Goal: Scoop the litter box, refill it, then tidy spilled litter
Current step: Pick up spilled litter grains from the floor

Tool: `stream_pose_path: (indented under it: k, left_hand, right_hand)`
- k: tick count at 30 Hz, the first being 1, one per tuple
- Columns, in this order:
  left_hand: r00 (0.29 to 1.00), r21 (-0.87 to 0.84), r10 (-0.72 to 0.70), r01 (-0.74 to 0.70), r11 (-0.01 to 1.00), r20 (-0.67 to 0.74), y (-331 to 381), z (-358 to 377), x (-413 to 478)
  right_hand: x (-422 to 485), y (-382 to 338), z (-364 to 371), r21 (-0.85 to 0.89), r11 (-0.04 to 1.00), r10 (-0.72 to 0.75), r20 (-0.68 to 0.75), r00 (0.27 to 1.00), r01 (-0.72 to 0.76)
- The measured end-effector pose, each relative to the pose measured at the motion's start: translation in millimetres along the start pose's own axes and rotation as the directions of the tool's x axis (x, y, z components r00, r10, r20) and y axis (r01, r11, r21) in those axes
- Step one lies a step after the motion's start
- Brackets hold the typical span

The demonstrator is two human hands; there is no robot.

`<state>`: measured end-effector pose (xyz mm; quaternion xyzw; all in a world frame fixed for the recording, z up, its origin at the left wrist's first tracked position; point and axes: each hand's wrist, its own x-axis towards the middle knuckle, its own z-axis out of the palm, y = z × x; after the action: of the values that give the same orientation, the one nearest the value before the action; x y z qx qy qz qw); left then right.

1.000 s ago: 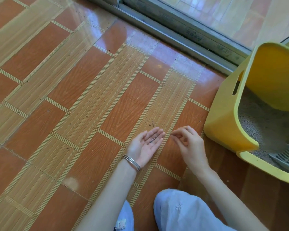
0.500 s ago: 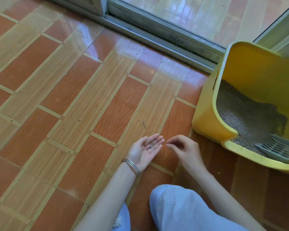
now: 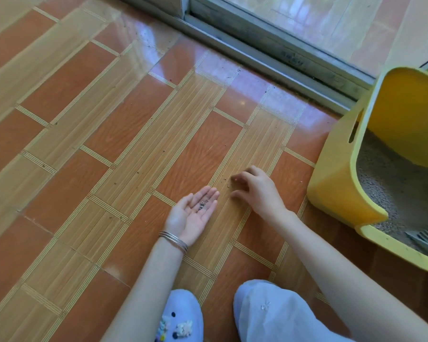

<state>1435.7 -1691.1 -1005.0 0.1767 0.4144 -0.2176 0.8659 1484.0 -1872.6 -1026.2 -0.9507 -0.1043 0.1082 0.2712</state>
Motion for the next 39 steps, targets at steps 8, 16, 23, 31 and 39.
stream_pose_path:
  k: [8, 16, 23, 31, 39]
  left_hand:
    - [1.000, 0.012, 0.003, -0.003, 1.000, 0.005, 3.3, -0.1, -0.4]
    - [1.000, 0.037, -0.015, 0.014, 0.999, 0.011, 1.1, 2.3, 2.4]
    - [0.999, 0.056, 0.001, 0.001, 0.998, -0.045, -3.5, 5.9, 3.5]
    - [1.000, 0.018, -0.019, 0.019, 1.000, -0.007, 1.5, 2.8, 5.5]
    - [1.000, 0.021, 0.022, -0.022, 1.000, -0.001, 11.4, -6.1, 1.4]
  right_hand:
    - [9.6, -3.2, 9.0, -0.054, 0.995, -0.087, -0.161, 0.983, 0.080]
    - [-1.4, -8.4, 24.7, -0.271, 0.961, -0.122, -0.234, 0.965, 0.056]
    - [-4.0, -45.1, -0.4, 0.208, 0.971, -0.103, -0.065, 0.993, 0.115]
    - [24.5, -7.0, -9.9, 0.090, 0.996, 0.030, -0.031, 0.999, -0.027]
    - [12.7, -9.8, 9.3, -0.047, 0.988, -0.148, -0.046, 0.988, 0.146]
